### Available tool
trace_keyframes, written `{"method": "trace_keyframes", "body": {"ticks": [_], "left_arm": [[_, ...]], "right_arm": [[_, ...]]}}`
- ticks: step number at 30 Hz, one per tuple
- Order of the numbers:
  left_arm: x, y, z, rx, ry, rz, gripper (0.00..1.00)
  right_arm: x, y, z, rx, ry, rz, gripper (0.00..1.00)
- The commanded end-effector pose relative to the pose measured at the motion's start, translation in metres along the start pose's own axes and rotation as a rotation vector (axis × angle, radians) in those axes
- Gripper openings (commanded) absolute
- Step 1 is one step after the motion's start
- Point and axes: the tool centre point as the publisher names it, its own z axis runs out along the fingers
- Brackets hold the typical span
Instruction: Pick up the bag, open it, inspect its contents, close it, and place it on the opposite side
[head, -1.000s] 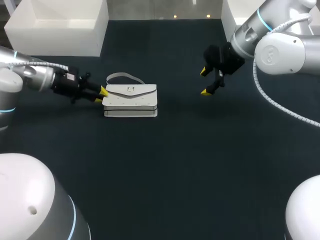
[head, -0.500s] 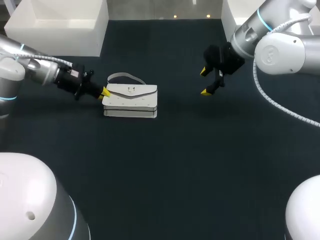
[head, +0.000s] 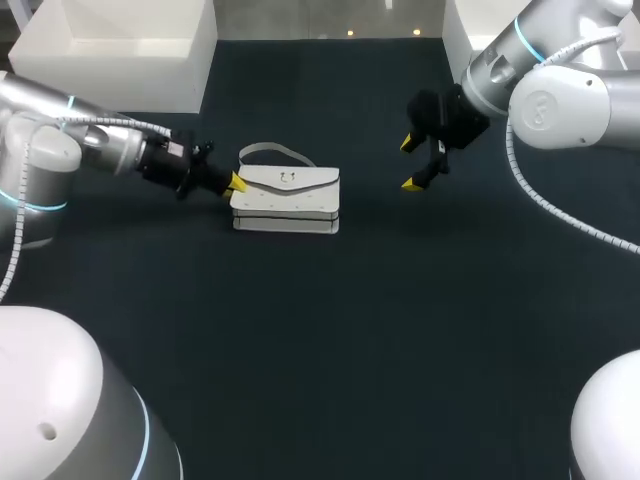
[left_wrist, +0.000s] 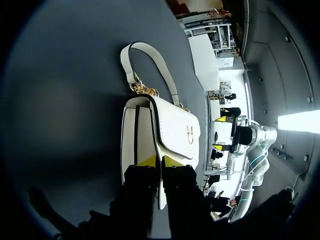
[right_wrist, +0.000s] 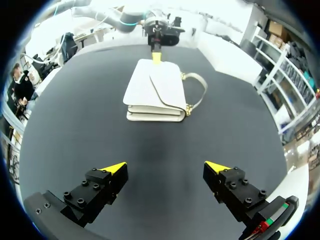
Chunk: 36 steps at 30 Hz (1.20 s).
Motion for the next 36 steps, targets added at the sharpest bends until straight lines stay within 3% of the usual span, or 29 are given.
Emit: {"method": "trace_keyframes", "body": {"ticks": [1, 9, 21, 36], "left_arm": [[0.007, -0.001, 0.017, 0.040, -0.008, -0.001, 0.00], [0.022, -0.007, 0.035, 0.073, -0.005, 0.008, 0.00], [0.024, -0.023, 0.056, 0.029, 0.009, -0.009, 0.00], [0.028, -0.031, 0.058, 0.030, 0.023, -0.012, 0.00]], "right_arm": [[0.000, 0.000, 0.001, -0.002, 0.001, -0.001, 1.00], [0.000, 0.000, 0.001, -0.002, 0.001, -0.001, 1.00], [0.000, 0.000, 0.001, -0.002, 0.001, -0.001, 1.00], [0.000, 0.000, 0.001, -0.002, 0.001, -0.001, 1.00]]}}
